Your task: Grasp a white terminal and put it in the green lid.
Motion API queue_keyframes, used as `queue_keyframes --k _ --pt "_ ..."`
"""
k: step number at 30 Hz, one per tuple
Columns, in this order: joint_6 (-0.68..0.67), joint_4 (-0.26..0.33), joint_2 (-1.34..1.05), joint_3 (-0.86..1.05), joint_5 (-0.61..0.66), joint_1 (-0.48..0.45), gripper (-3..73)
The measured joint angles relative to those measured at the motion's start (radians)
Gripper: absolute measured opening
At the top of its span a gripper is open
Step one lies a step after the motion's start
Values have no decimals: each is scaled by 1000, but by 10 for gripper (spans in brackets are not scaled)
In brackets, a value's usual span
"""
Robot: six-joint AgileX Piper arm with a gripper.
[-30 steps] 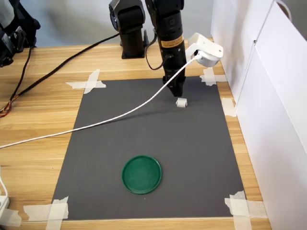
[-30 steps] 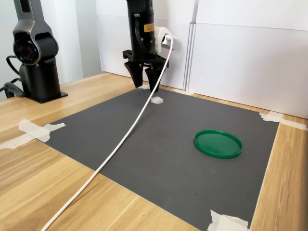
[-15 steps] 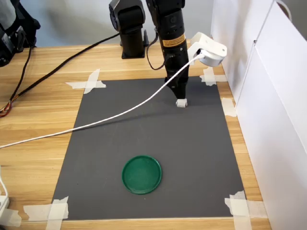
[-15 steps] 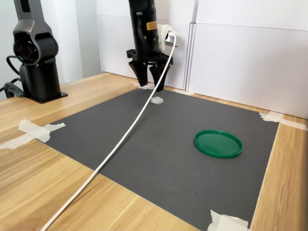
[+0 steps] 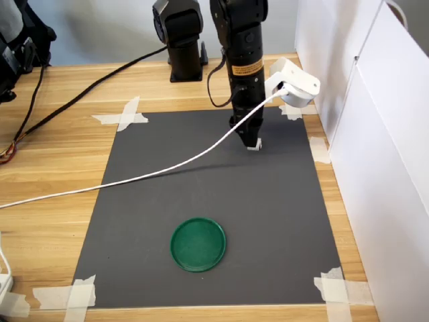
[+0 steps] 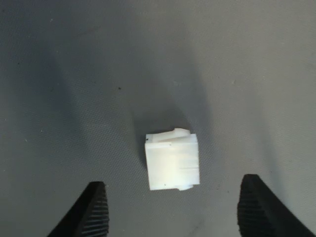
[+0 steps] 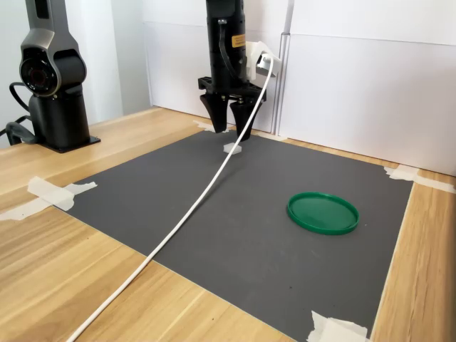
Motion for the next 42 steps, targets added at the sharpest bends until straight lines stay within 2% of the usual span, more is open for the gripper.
queue_keyframes --k 10,28,32,37,42 --pt "0 0 55 0 -25 0 630" --pt "5 3 92 0 -38 0 502" --pt "13 3 92 0 -44 0 438" --pt "26 3 91 0 -45 0 278" --pt "28 0 61 0 -45 0 273"
